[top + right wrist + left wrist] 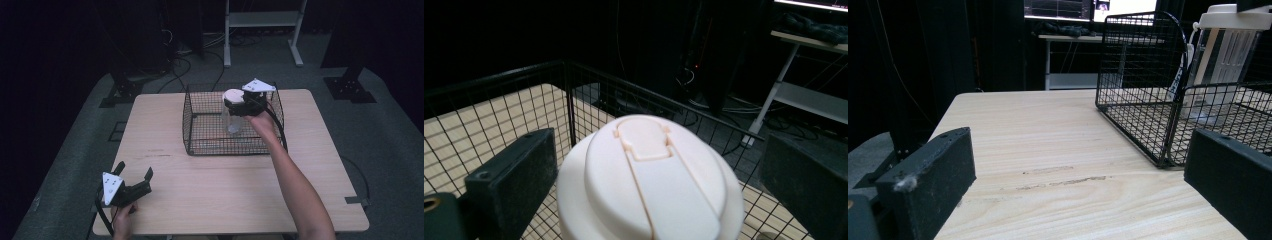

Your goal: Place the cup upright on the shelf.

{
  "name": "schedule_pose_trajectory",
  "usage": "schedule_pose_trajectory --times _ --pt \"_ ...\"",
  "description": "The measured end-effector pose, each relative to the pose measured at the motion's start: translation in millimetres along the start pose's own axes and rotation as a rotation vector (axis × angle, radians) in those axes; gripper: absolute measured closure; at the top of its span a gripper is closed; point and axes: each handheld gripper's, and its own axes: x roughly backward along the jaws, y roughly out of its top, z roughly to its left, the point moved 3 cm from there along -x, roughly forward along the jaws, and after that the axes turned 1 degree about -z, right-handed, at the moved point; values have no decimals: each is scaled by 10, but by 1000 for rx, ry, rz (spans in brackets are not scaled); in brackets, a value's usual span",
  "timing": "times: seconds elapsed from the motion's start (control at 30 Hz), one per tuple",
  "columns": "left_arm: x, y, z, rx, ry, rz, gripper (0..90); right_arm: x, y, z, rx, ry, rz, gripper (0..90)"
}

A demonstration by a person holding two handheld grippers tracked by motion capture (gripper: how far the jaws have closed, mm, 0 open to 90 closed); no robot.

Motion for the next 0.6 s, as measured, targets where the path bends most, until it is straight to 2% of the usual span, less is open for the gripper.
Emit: schedule_pose_trajectory --times 0.27,0.43,0.6 --pt "3 -1 -4 -4 0 2 0 142 102 -15 -2 10 -35 20" --pt "5 -1 -3 -4 -2 0 0 249 176 10 21 11 -49 21" --pt "10 -1 -7 -3 -4 -1 0 335 213 25 23 16 -55 21"
